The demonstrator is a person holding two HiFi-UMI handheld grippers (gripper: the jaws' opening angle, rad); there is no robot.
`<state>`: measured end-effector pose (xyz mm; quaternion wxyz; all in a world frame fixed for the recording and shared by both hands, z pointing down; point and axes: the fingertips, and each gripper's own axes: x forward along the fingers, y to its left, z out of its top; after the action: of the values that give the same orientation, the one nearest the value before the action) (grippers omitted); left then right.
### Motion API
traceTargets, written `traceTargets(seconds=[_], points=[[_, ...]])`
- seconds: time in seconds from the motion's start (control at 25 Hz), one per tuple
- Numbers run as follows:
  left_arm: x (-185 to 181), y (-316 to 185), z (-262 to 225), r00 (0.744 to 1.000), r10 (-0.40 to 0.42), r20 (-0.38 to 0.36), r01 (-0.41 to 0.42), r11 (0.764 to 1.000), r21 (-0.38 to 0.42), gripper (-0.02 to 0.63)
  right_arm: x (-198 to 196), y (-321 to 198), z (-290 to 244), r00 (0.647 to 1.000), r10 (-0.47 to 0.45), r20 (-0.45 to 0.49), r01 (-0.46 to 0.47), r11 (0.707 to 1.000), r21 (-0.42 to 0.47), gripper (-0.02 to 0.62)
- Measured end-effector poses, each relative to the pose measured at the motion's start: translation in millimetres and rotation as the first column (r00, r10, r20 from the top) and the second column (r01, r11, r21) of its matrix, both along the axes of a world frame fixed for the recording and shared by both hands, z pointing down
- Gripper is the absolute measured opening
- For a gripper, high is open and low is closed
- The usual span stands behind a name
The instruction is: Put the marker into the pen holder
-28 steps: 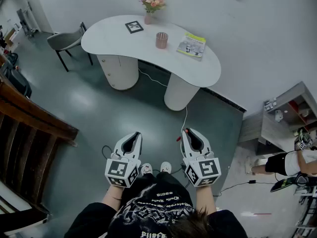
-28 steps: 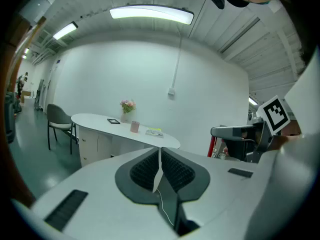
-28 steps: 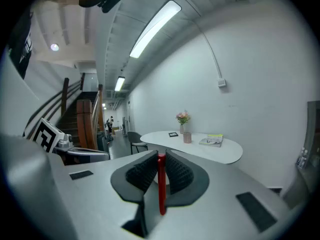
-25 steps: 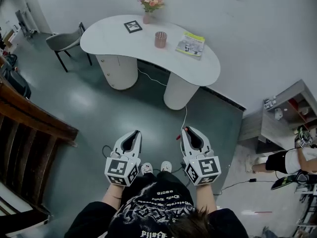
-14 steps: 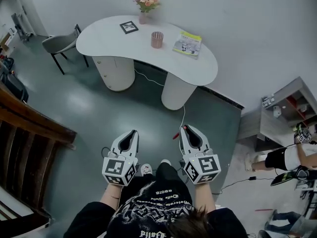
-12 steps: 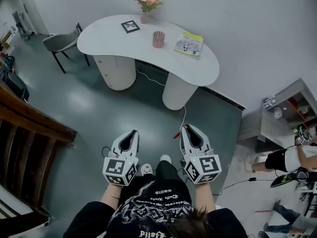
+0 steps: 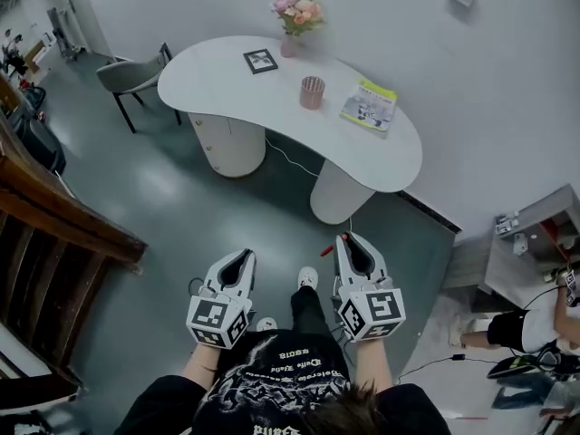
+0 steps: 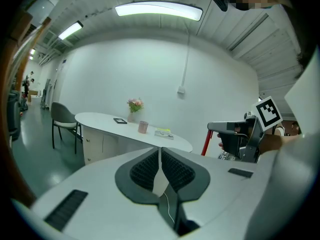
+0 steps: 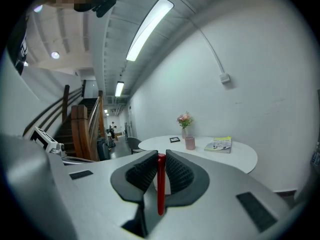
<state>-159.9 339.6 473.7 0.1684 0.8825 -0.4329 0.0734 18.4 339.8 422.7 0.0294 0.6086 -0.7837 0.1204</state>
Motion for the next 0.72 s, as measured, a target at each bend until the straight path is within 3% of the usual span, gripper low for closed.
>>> traceTargets(seconds=[0.36,0.56,0.72], points=[[48,-92,-7,0.999,-0.052,0.002,0.052,0.999,0.01,0.035,42,-102,-2,0.997,-0.078,-0.008,0.078,0.997,-0.005,0.071],[82,-130,-2,0.998,-0.06,-0.003,0.06,0.998,-0.029,0.035,64,-148,-5,0.992,-0.125,-0.02,0.125,0.992,-0.002,0.071],[102,-158,-7,0.991,-0.131,-0.023,0.131,0.991,0.0,0.035,83,-178,-3,0.987,-0.159,-0.015,0.159,0.987,-0.001,0.071]])
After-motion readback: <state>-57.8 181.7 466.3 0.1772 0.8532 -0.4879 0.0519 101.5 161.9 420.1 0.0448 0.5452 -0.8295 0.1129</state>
